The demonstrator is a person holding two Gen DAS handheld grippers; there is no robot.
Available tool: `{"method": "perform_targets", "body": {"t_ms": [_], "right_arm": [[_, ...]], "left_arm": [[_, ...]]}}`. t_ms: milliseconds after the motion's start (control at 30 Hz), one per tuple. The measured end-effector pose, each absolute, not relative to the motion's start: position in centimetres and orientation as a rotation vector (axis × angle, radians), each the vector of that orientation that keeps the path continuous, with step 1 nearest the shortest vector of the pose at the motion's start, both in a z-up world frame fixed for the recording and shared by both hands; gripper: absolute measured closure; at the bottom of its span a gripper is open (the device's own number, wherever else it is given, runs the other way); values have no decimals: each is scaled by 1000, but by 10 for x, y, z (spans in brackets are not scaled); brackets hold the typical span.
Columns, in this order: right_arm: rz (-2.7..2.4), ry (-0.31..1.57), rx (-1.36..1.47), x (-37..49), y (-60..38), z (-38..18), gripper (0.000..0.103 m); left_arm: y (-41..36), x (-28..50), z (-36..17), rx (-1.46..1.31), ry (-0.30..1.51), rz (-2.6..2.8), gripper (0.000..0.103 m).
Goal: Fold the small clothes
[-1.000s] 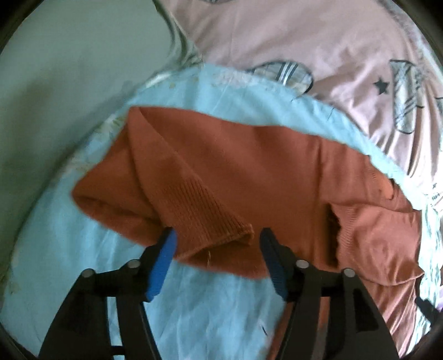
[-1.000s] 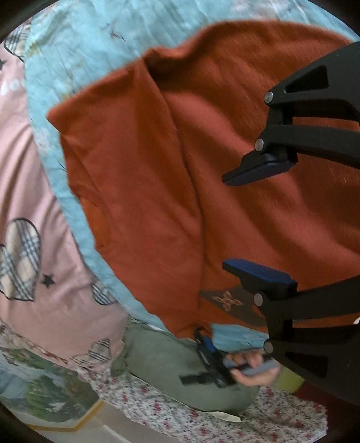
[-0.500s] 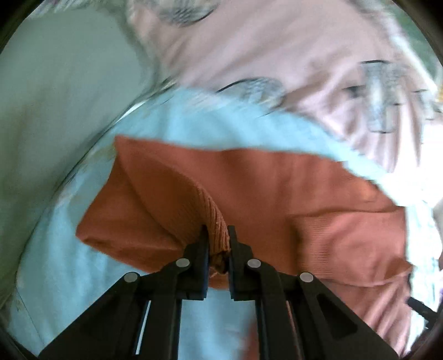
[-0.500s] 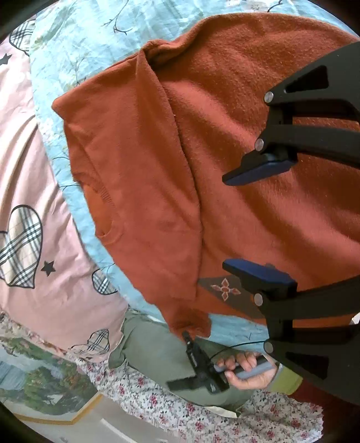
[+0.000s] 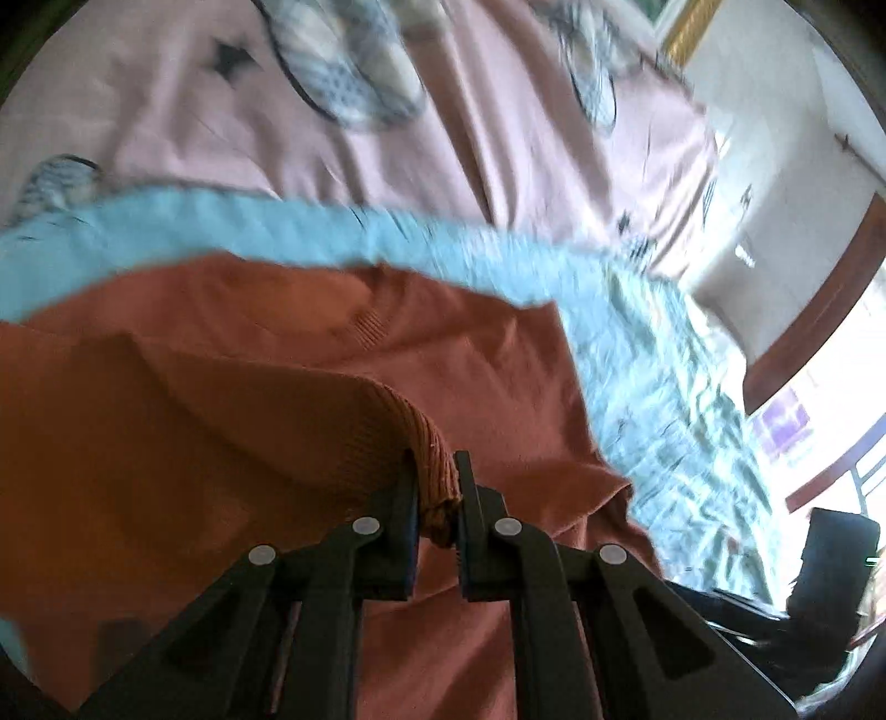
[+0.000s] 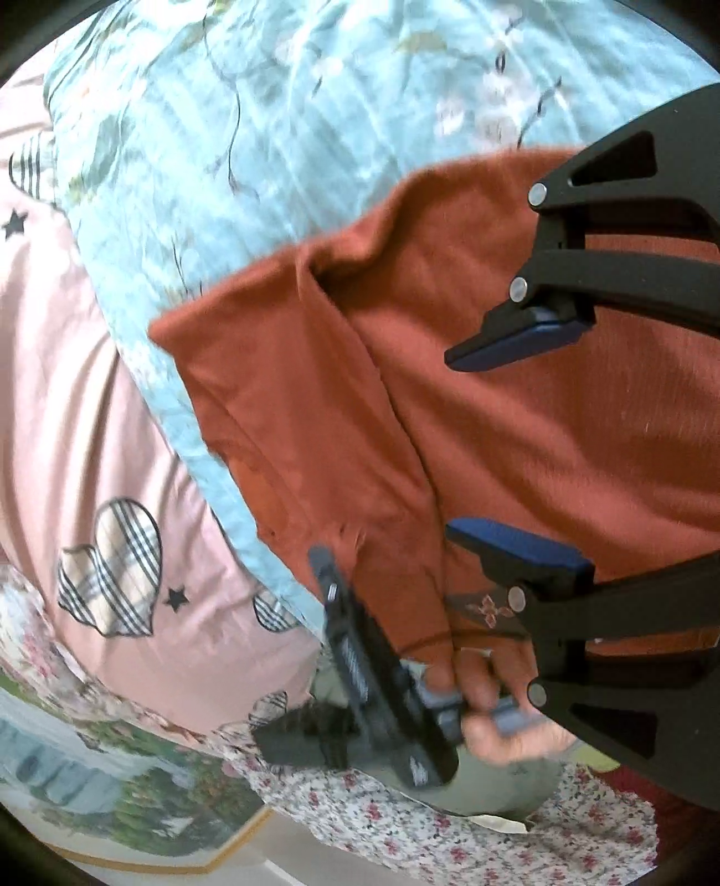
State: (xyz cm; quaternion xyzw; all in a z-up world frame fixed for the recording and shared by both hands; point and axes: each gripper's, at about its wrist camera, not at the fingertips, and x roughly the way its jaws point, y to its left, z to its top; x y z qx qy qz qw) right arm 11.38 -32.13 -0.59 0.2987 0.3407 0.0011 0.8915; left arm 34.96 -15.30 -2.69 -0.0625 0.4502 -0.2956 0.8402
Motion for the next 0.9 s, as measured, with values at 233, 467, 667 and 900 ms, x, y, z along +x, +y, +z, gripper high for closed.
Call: {"method": "perform_targets", "body": {"t_ms": [233, 467, 667, 900], "right_arm": [[-27, 712, 618, 119, -335, -9, 42], [15, 755, 488, 166, -314, -10, 37], [12, 794, 249, 220, -284, -14, 37], [100, 864, 44, 247, -253, -32, 37]], "left_arm": [[-165, 343, -68, -76, 1042, -612, 64], [-69, 283, -57, -136, 975, -485, 36], [36, 271, -73, -125, 938, -127, 36], [102, 285, -93, -199, 950, 34, 38]]}}
